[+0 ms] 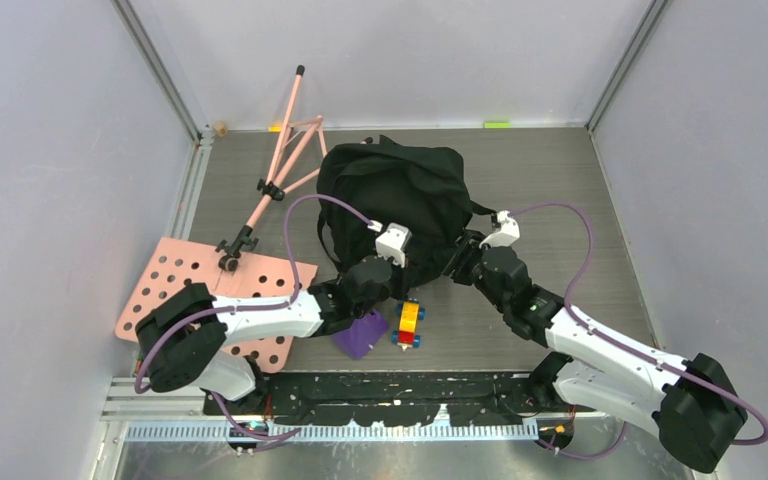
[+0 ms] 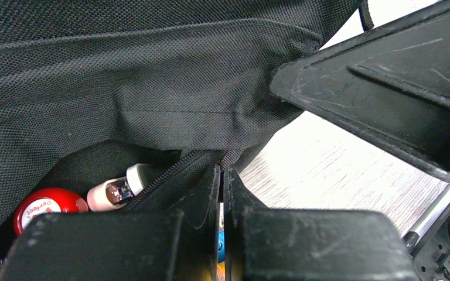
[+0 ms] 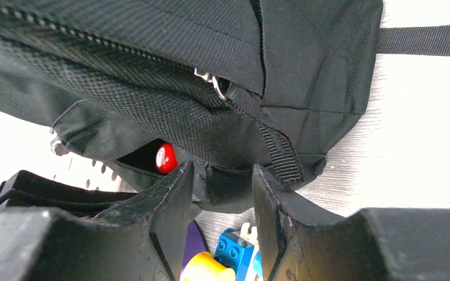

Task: Pack the student bag
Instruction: Zip the student bag at the center of the board.

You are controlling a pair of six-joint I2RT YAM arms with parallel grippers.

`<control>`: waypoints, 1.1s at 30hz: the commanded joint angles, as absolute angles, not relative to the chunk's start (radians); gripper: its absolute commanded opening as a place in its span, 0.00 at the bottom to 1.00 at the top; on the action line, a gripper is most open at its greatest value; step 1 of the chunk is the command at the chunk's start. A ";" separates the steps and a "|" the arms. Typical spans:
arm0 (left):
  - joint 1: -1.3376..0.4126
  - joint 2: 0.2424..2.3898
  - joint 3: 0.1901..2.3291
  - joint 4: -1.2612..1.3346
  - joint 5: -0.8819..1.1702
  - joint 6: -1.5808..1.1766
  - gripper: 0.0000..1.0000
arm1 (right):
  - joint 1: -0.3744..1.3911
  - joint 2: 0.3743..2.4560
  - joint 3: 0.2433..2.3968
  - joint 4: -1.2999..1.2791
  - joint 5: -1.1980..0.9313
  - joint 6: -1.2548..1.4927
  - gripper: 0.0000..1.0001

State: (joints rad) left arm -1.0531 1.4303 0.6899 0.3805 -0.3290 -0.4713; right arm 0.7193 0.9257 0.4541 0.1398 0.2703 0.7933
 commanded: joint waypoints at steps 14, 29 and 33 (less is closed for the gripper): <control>-1.037 1.384 0.811 0.242 -0.382 -0.472 0.00 | 0.718 0.936 0.507 0.133 0.434 0.782 0.00; -0.971 1.341 0.778 0.085 -0.295 -0.508 0.00 | 0.712 0.896 0.488 0.073 0.604 0.732 0.00; -0.959 1.320 0.748 0.045 -0.310 -0.512 0.00 | 0.712 0.912 0.488 0.082 0.627 0.725 0.00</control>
State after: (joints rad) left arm -0.9802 1.3773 0.7841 0.1249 -0.2760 -0.5022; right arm 0.7296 0.9039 0.4732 0.0269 0.4614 0.7429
